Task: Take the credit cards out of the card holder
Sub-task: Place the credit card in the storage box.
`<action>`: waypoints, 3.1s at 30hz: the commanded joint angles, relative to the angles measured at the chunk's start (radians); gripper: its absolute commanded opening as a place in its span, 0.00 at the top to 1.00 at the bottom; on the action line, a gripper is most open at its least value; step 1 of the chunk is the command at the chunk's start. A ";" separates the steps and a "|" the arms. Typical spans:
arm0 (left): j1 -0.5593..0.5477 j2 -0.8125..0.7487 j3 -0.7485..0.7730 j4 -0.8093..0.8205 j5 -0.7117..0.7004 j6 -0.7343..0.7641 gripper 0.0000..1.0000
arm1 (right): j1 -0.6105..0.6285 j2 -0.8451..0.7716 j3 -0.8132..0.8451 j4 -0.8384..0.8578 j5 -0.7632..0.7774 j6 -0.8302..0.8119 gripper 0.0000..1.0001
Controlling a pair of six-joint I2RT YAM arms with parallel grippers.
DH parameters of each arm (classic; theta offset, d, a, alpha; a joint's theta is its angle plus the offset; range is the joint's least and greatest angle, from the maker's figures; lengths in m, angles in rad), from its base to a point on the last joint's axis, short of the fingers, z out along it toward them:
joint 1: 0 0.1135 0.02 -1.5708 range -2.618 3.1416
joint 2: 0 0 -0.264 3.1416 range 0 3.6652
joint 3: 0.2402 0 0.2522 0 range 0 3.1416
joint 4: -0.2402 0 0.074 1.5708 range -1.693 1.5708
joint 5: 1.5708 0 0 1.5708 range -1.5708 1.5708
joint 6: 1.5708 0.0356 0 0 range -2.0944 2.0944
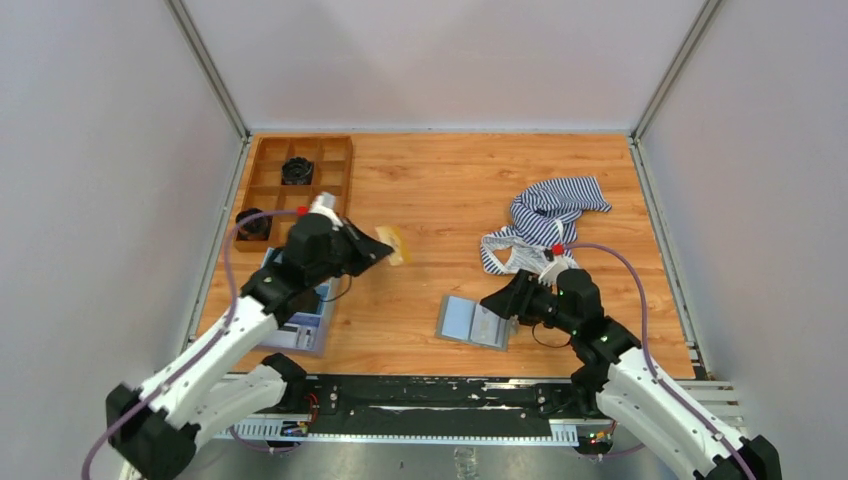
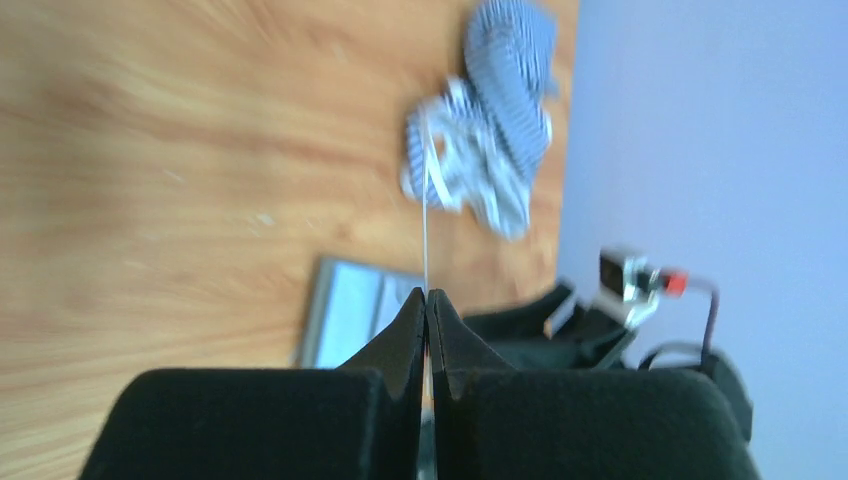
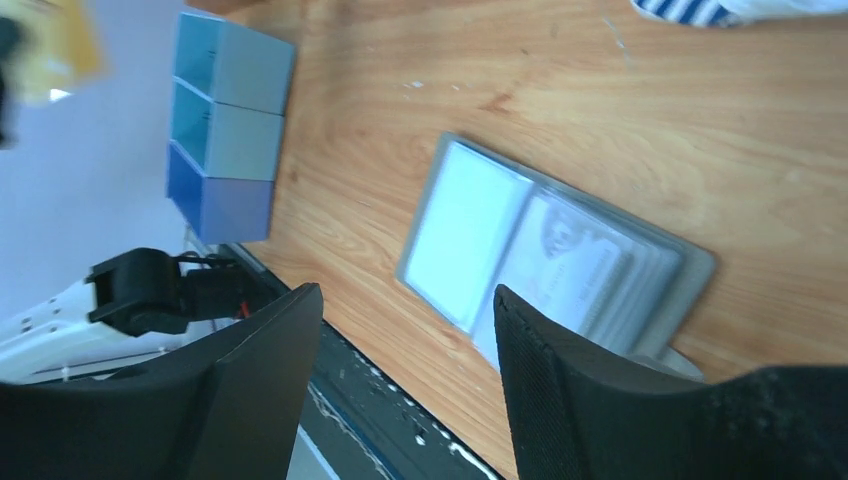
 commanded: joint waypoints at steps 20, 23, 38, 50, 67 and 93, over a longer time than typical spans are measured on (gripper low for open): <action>0.595 0.055 0.059 -0.456 -0.302 0.119 1.00 | -0.002 0.026 -0.026 -0.072 -0.007 -0.039 0.34; 0.597 0.076 0.028 -0.421 -0.304 0.092 1.00 | -0.001 0.040 -0.022 -0.072 -0.008 -0.046 0.34; 0.597 -0.065 -0.106 -0.338 -0.360 0.005 1.00 | -0.003 0.046 -0.022 -0.075 -0.007 -0.042 0.35; 0.597 -0.226 -0.107 -0.400 -0.388 0.003 1.00 | -0.001 0.080 -0.024 -0.039 -0.020 -0.036 0.36; 0.597 -0.157 -0.255 -0.221 -0.340 -0.057 0.88 | -0.002 0.068 -0.032 -0.040 -0.020 -0.032 0.36; 0.046 -0.222 -0.065 -0.170 -0.120 0.134 0.44 | -0.002 0.193 -0.035 -0.030 0.056 0.070 0.39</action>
